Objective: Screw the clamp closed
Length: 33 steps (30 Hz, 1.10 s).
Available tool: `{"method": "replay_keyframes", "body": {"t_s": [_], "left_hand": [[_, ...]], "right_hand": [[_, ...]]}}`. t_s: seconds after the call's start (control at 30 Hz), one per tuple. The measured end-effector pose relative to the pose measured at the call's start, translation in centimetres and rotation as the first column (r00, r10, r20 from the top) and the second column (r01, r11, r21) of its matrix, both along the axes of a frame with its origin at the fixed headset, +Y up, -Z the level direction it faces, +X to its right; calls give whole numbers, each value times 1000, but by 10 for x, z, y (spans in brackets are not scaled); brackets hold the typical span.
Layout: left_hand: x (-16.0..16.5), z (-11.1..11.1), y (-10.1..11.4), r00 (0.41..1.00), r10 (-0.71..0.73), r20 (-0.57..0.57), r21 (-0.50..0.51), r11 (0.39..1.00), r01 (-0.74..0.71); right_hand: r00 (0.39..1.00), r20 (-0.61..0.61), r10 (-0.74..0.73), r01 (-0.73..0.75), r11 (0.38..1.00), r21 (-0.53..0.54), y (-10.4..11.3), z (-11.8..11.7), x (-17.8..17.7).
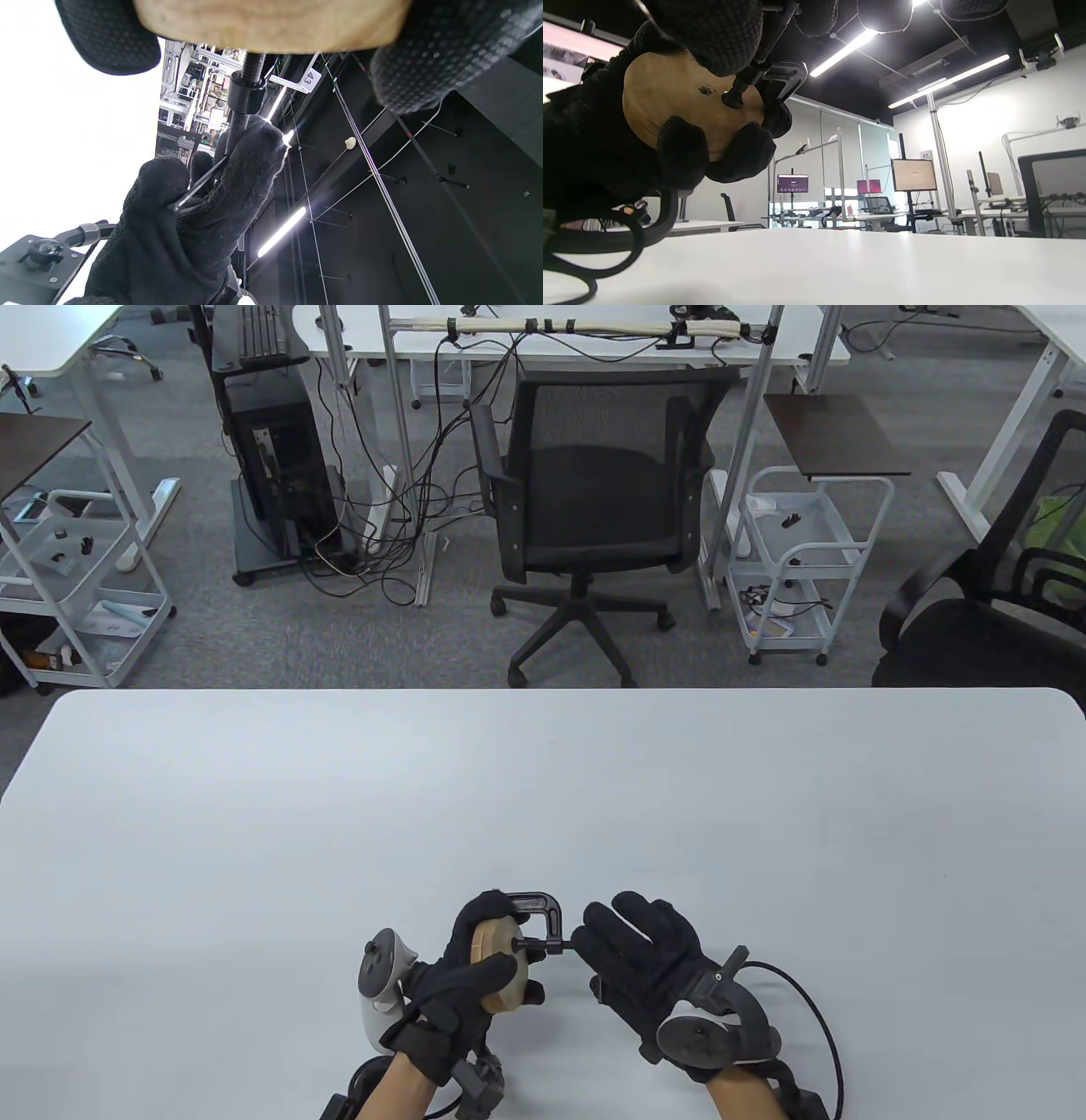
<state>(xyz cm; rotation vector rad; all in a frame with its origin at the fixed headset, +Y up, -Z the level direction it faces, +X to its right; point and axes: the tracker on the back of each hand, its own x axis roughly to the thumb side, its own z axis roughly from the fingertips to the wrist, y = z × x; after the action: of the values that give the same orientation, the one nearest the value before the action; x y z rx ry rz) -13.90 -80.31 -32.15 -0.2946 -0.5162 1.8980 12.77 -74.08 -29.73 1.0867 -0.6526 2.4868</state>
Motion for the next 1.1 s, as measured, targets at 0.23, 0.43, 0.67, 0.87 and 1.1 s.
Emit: {"method": "replay_keyframes", "body": {"t_s": [0.23, 0.43, 0.67, 0.87, 1.1], "left_hand": [[0, 0, -1, 1000, -19, -6, 7, 1000, 19], [1, 0, 0, 999, -40, -1, 25, 999, 40], [2, 0, 0, 996, -94, 6, 54, 994, 93], [5, 1, 0, 992, -124, 16, 66, 990, 123], [4, 0, -1, 995, -103, -4, 45, 994, 103]], "right_hand": [[973, -19, -230, 224, 962, -158, -3, -4, 3], [840, 38, -542, 504, 751, -426, -13, -13, 9], [739, 177, -650, 616, 544, -569, -23, -17, 8], [655, 284, -700, 664, 355, -658, -35, -22, 12], [729, 182, -660, 623, 530, -575, -27, -20, 13]]}}
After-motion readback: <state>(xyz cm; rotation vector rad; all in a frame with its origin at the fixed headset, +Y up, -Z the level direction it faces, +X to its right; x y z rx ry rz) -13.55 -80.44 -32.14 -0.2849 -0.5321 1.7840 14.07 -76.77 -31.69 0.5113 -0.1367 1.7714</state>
